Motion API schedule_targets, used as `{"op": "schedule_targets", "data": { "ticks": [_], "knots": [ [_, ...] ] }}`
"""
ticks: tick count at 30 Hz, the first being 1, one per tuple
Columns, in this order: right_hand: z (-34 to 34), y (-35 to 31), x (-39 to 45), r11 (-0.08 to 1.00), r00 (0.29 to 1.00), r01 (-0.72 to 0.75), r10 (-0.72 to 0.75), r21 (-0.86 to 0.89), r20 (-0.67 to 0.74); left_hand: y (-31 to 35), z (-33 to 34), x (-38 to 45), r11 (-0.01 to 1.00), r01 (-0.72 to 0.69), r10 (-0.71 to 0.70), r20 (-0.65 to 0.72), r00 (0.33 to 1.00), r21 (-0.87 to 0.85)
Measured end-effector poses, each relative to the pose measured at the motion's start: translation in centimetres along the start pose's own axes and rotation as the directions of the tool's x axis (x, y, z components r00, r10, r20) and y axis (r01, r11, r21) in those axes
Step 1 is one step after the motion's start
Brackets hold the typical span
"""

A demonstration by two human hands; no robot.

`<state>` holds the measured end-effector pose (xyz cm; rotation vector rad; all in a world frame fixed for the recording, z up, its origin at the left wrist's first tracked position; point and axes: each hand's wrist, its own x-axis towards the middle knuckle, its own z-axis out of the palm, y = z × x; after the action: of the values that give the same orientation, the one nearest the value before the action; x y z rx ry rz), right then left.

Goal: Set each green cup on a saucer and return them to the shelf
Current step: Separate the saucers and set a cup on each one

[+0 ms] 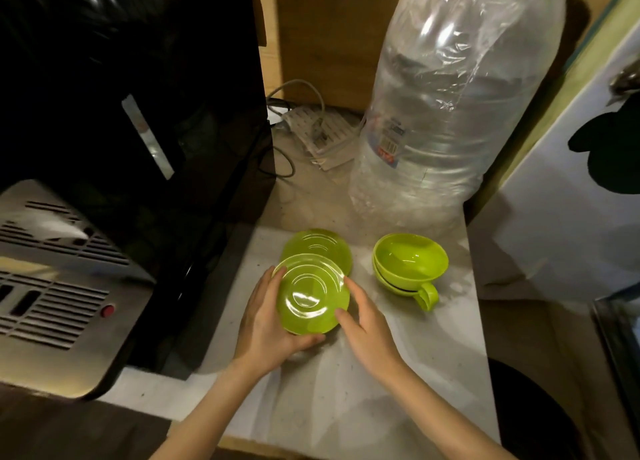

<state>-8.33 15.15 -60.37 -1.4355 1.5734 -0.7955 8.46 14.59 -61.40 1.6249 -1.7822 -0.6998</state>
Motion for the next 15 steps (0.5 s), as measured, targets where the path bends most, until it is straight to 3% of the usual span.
{"op": "schedule_targets", "data": {
  "ticks": [15],
  "knots": [
    [1.5,2.0,-5.1,0.97,0.997,0.066,-0.056,-0.235,0.051,-2.6,0.1,-5.4,0.99,-0.007,-0.009,0.111,0.994,0.141]
  ]
}}
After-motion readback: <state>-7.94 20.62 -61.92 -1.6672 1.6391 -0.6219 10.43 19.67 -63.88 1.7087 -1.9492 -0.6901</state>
